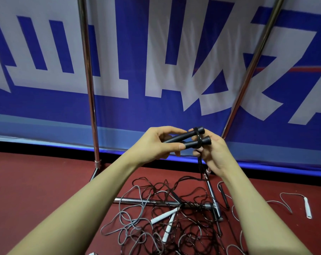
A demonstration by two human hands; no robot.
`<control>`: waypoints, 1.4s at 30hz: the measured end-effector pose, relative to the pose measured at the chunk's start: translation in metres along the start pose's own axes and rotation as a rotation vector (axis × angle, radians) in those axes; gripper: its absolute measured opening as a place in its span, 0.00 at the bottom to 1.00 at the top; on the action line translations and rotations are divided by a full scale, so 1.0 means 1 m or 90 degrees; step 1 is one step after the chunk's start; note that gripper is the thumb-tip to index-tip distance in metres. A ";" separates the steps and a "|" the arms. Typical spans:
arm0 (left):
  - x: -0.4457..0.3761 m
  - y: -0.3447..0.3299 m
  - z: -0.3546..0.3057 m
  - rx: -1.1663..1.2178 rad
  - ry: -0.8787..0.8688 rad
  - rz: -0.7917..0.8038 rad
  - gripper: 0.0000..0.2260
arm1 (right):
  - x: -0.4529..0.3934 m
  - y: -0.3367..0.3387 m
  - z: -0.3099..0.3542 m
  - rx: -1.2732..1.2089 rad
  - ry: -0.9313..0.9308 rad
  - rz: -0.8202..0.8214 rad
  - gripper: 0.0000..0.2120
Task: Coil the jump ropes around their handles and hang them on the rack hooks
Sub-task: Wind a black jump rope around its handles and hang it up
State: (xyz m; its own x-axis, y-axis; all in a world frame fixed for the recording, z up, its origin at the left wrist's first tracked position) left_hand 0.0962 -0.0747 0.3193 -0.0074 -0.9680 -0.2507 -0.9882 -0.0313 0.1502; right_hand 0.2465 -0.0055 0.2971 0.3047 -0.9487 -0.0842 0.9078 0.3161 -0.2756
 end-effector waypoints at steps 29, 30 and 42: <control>0.004 0.020 0.026 -0.206 0.035 0.075 0.15 | 0.011 -0.015 0.028 0.473 0.201 -0.021 0.14; 0.004 0.018 0.023 -0.189 0.031 0.089 0.15 | 0.011 -0.014 0.028 0.444 0.195 -0.035 0.13; 0.005 0.011 -0.008 0.037 -0.011 -0.005 0.13 | 0.007 -0.009 0.008 0.162 0.086 -0.029 0.16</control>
State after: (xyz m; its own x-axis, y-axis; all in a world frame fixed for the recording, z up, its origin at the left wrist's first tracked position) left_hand 0.0861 -0.0816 0.3271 -0.0014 -0.9632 -0.2690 -0.9955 -0.0242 0.0917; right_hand 0.2426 -0.0152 0.3069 0.2358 -0.9491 -0.2088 0.9682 0.2480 -0.0341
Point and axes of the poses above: each hand's wrist, its own x-axis away from the middle knuckle, its own y-axis out of the back of the hand, z = x × y, the point moved 5 cm from there along -x, towards the middle knuckle, and after that the axes turned 7 degrees about -z, right-handed, at the moved point
